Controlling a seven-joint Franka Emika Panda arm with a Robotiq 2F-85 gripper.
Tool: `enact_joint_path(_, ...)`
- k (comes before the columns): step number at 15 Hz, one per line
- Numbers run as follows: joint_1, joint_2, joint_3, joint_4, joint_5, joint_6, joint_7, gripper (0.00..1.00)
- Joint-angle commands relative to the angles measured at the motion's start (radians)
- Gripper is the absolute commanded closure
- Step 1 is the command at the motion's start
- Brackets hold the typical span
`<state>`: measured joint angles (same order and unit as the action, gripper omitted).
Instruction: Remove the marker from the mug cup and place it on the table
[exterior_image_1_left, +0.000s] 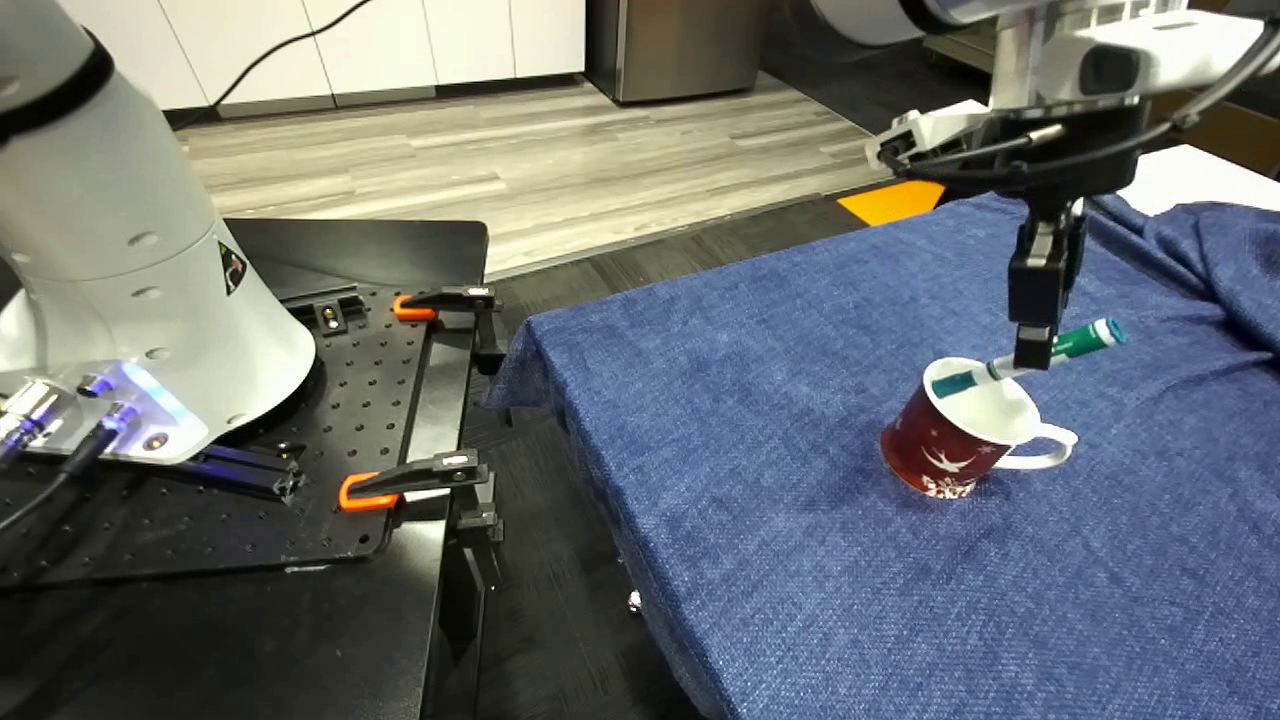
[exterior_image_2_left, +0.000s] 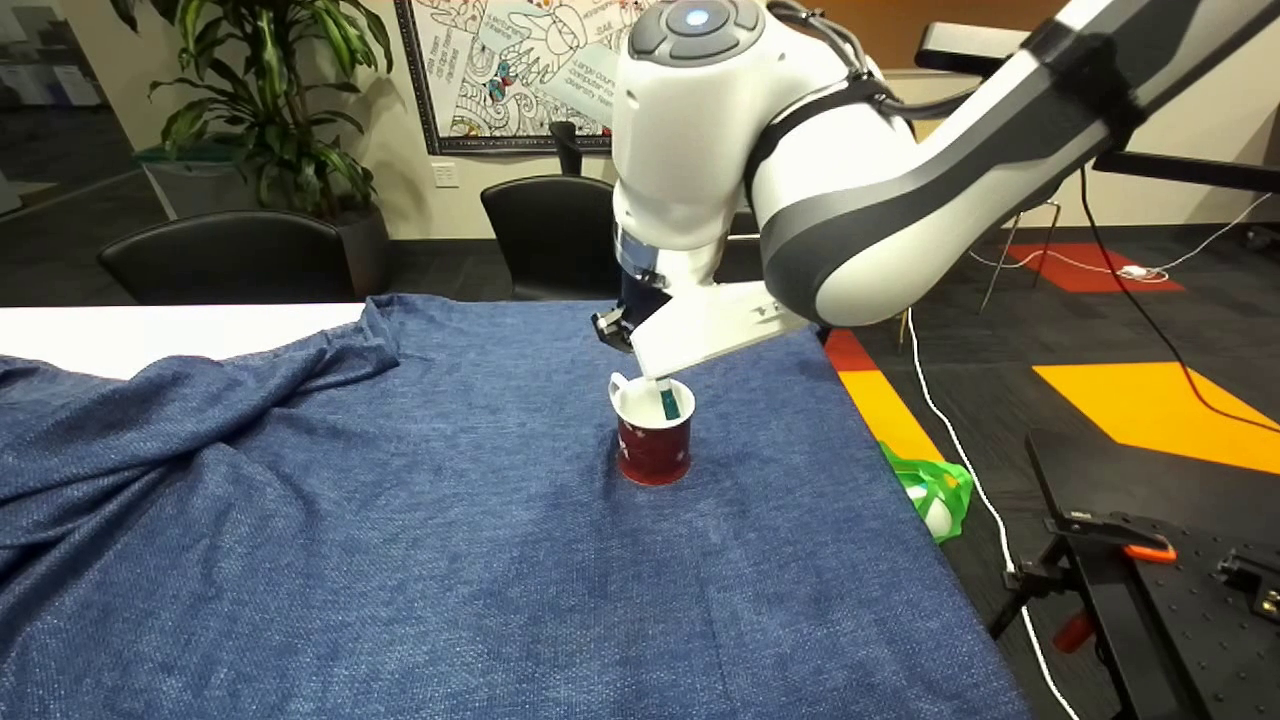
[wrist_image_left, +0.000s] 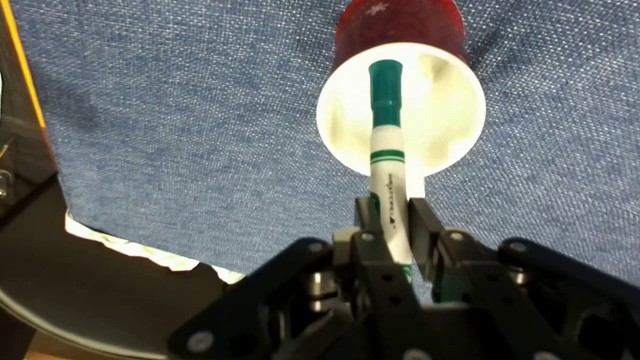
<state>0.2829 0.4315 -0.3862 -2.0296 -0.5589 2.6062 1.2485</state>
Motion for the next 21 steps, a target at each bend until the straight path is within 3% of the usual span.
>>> enact_joint_path(1, 0.008, -0.136, 0.013, -0.085, -0.130, -0.005, 0.085, 0.95)
enact_joint_path(3, -0.026, -0.181, 0.065, -0.092, -0.157, -0.009, 0.070, 0.95)
enact_joint_path(6, -0.082, -0.216, 0.162, -0.091, -0.108, -0.010, -0.047, 0.95)
enact_joint_path(11, -0.144, -0.193, 0.302, -0.050, 0.107, -0.061, -0.368, 0.95)
enact_joint_path(14, -0.150, -0.148, 0.337, 0.007, 0.219, -0.156, -0.536, 0.95)
enact_joint_path(21, -0.145, 0.011, 0.338, 0.174, 0.309, -0.336, -0.751, 0.95)
